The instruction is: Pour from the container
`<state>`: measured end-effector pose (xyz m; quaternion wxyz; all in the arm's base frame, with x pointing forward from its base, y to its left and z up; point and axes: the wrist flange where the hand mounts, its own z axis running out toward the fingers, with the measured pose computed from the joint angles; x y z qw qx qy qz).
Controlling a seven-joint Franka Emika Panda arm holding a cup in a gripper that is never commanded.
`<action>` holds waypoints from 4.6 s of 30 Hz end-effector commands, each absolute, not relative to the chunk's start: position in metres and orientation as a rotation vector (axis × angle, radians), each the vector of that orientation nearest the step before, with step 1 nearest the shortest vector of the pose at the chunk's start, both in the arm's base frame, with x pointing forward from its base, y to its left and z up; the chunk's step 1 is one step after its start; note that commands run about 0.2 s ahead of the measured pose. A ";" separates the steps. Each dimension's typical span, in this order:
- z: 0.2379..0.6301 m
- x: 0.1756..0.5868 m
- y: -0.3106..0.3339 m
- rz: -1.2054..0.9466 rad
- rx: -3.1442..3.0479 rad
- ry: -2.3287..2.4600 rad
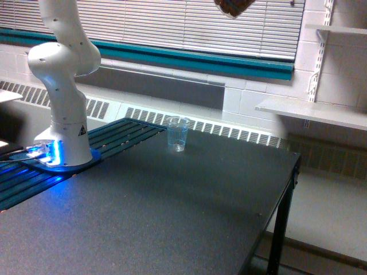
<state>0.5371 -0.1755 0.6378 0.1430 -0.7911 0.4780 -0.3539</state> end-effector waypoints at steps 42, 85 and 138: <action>0.564 0.399 0.063 -0.951 -2.623 0.804; 0.467 0.203 0.261 -0.706 -2.665 0.718; 0.365 0.175 0.302 -0.151 -2.369 1.555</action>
